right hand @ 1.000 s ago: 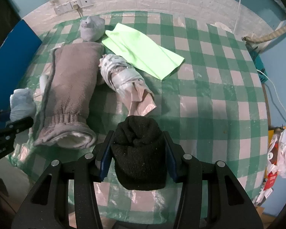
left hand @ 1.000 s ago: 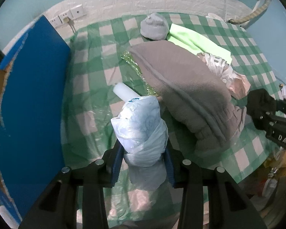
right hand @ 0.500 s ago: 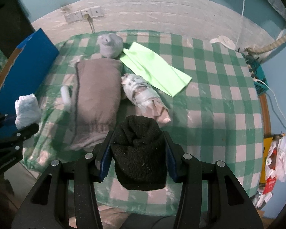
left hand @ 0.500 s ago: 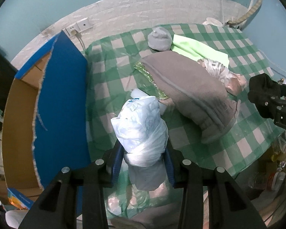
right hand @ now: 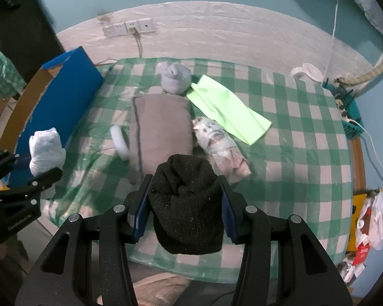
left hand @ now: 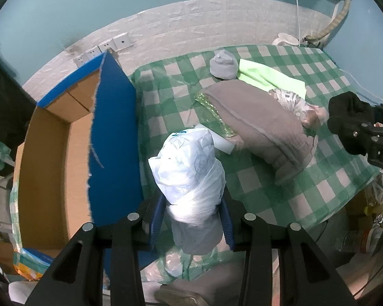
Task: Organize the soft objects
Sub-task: 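Lift the white sock with the left tool while the right tool lifts the black beanie toward the box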
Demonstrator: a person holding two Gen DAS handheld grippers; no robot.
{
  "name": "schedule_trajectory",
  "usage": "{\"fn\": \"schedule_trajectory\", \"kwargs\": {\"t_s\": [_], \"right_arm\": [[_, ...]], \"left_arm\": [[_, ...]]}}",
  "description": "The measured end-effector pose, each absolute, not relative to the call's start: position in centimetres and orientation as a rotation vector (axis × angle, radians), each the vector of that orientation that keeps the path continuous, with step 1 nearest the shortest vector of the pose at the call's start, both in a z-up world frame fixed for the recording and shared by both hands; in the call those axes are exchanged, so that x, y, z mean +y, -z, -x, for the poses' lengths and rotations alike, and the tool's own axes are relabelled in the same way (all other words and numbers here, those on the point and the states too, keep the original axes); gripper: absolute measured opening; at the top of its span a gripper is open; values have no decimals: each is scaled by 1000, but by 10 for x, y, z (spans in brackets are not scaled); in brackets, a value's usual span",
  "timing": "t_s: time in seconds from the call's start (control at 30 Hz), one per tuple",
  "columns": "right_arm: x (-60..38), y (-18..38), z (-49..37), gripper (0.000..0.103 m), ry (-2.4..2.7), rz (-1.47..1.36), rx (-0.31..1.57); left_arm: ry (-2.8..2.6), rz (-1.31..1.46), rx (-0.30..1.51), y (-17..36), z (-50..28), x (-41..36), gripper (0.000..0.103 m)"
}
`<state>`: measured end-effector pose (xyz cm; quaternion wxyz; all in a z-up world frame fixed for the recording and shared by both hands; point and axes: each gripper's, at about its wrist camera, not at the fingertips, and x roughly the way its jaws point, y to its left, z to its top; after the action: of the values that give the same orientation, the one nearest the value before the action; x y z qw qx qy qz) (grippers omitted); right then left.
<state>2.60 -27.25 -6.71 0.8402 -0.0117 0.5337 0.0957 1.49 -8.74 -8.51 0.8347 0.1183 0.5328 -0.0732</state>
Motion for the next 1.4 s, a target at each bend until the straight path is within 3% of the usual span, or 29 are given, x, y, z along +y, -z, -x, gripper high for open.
{"fn": "schedule_trajectory", "kwargs": {"t_s": [0.87,1.4], "right_arm": [[-150,8,-40,49,-393,87,1041],[-57,-4,-52,49,-495,156,1032]], "left_arm": [[79,-178,1011,29,-4,-9,40],[-44,-91,1005,32,-9,77,40]]}}
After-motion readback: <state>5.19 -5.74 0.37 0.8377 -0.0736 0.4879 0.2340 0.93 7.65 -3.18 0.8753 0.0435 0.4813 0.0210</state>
